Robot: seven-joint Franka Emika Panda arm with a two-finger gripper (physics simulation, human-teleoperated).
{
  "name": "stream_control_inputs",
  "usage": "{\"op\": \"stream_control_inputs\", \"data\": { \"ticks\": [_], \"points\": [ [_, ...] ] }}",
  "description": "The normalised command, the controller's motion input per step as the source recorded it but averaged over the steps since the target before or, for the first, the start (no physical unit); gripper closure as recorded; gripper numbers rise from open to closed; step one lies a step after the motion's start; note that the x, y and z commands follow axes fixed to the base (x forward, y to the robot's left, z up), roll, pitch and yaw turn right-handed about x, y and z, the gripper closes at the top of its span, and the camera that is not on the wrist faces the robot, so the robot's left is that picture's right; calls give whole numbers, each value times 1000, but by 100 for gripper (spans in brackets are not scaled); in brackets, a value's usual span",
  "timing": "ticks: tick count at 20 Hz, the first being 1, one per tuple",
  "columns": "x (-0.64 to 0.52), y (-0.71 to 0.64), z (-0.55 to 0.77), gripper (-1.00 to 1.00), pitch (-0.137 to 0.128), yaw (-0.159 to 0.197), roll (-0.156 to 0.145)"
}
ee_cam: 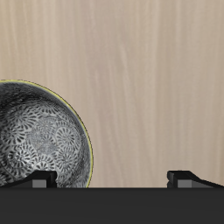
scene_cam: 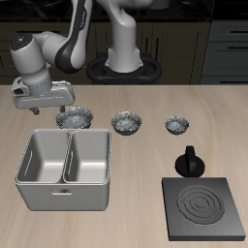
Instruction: Place the largest bowl in the left side of the drainer and the medium bowl in the right side
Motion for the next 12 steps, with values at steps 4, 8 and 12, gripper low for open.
{"op": "stream_control_inputs", "data": {
  "ticks": [4,8,12],
  "points": [
    [-32,79,-117,-100,19,6,12],
    [-40,96,-320,-100,50,-15,14],
    [-36,72,-147,100,2,7,22]
  ]
}}
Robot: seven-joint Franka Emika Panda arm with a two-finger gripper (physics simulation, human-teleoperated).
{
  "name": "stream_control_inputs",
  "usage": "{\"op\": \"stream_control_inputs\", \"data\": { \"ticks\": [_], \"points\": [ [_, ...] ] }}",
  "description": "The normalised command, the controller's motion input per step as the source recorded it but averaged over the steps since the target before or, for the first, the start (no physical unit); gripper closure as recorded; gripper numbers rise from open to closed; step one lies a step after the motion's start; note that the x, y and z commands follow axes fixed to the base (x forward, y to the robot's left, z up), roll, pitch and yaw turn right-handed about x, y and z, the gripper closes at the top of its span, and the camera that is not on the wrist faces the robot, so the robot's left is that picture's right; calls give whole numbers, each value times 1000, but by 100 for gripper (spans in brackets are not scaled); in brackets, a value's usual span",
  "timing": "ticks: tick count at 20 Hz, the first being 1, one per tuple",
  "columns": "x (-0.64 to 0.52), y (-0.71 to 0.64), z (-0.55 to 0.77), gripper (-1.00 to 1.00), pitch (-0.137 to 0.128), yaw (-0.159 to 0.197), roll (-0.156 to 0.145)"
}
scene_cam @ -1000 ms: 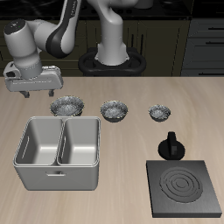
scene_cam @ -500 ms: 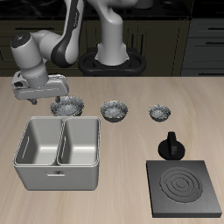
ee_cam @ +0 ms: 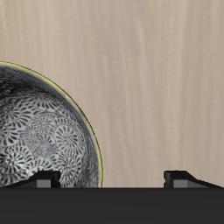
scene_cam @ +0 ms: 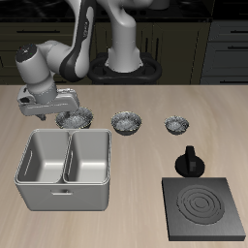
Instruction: Place the largest bowl in the left side of the drainer and the medium bowl in the right side
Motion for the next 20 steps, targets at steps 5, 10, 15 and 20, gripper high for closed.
{"op": "stream_control_inputs", "data": {
  "ticks": [5,10,15,20],
  "points": [
    [-11,84,-166,100,15,-13,22],
    [-8,41,125,100,-29,-19,-1],
    [2,168,135,100,-20,18,38],
    [-37,52,533,100,-72,16,-35]
  ]
}}
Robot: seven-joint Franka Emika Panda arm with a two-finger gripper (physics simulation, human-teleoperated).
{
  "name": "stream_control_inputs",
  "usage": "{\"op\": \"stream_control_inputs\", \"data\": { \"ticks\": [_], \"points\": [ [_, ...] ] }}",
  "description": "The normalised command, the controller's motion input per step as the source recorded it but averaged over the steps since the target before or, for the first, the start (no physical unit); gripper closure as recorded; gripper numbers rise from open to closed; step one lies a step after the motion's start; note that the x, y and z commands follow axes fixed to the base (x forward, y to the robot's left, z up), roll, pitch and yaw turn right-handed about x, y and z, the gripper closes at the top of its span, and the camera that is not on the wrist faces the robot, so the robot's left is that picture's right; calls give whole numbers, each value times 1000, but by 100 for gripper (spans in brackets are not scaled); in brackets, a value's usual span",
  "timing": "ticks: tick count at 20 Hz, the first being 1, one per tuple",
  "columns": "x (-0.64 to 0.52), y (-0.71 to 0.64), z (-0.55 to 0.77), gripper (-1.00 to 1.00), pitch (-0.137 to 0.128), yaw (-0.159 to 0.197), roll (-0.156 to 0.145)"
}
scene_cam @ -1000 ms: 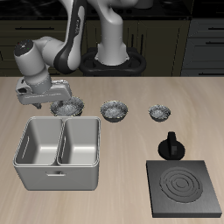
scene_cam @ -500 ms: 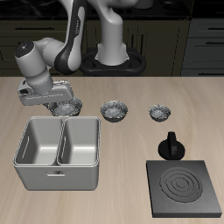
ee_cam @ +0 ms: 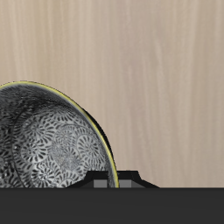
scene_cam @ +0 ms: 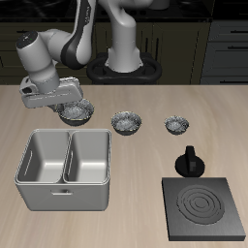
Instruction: Place the largest bowl in the left side of the drainer and the medium bowl in the right side
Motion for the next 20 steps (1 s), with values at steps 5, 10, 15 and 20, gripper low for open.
{"op": "stream_control_inputs", "data": {
  "ticks": [5,10,15,20],
  "points": [
    [-59,10,808,100,-83,3,-97],
    [-2,-128,595,100,-62,-18,-104],
    [72,-111,605,100,-50,-20,-74],
    [147,-29,450,100,-28,-22,-54]
  ]
}}
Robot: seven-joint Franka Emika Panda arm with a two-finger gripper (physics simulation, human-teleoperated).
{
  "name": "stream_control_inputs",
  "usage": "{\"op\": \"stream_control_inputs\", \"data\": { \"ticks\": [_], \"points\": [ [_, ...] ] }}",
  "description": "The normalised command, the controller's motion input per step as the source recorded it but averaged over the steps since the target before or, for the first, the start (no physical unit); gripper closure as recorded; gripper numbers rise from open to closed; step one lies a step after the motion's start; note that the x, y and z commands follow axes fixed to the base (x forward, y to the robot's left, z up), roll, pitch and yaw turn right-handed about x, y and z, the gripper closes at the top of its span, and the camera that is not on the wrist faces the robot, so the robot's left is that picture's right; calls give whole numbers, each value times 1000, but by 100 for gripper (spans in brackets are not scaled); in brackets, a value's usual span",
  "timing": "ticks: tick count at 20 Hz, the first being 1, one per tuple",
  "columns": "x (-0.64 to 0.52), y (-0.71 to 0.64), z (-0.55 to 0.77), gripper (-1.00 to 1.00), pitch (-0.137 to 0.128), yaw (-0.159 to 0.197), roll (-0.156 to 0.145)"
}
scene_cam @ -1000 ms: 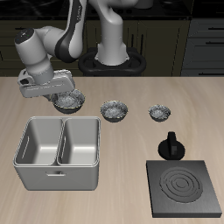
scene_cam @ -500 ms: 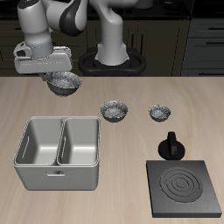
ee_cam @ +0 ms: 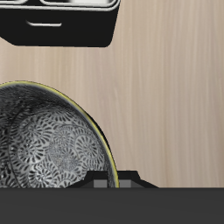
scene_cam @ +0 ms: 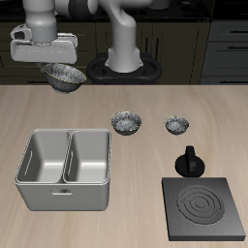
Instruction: Place the largest bowl in the left side of the drainer and the medium bowl in the right side
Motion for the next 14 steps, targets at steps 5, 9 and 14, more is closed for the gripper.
{"op": "stream_control_inputs", "data": {
  "ticks": [5,9,14],
  "points": [
    [84,83,323,100,-30,-7,2],
    [214,119,294,100,-15,-4,-29],
    [259,42,155,100,1,-12,-36]
  ]
}}
